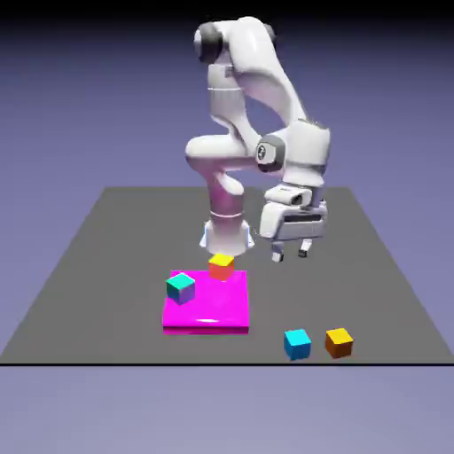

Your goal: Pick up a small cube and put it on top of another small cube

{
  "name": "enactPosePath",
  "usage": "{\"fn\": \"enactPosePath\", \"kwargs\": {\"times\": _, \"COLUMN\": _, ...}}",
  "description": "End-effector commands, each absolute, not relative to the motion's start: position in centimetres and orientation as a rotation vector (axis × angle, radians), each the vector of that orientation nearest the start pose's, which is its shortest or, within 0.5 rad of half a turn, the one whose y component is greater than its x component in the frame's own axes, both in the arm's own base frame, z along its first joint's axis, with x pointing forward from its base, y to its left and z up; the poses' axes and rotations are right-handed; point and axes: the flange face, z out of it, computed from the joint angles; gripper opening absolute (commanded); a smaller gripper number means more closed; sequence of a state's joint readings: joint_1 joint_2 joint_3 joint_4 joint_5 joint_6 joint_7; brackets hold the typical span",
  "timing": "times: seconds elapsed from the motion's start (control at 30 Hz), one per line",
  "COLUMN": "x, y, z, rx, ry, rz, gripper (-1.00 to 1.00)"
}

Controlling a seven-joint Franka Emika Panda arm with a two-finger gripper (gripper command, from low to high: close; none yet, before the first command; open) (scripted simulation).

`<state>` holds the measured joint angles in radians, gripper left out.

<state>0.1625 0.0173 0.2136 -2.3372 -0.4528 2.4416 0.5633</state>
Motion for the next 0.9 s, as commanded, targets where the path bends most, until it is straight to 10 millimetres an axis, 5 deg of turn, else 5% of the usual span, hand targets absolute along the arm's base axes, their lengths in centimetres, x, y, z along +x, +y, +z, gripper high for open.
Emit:
{"fn": "enactPosePath", "kwargs": {"times": 0.0, "x": 48.3, "y": 19.5, "z": 32.7, "rx": -3.374, "ry": -0.319, "rz": -0.315, "gripper": 0.00}}
{"fn": "enactPosePath", "kwargs": {"times": 0.33, "x": 49.0, "y": 29.1, "z": 23.7, "rx": -3.514, "ry": -1.156, "rz": 0.088, "gripper": 0.00}}
{"fn": "enactPosePath", "kwargs": {"times": 0.73, "x": 47.6, "y": 38.4, "z": 13.5, "rx": -3.438, "ry": -2.009, "rz": 0.489, "gripper": 0.00}}
{"fn": "enactPosePath", "kwargs": {"times": 0.77, "x": 47.6, "y": 38.4, "z": 13.5, "rx": -3.438, "ry": -2.009, "rz": 0.489, "gripper": 0.00}}
{"fn": "enactPosePath", "kwargs": {"times": 0.83, "x": 48.6, "y": 34.8, "z": 8.6, "rx": -3.438, "ry": -2.009, "rz": 0.489, "gripper": 0.00}}
{"fn": "enactPosePath", "kwargs": {"times": 0.87, "x": 48.6, "y": 34.7, "z": 8.4, "rx": -3.438, "ry": -2.009, "rz": 0.489, "gripper": 0.00}}
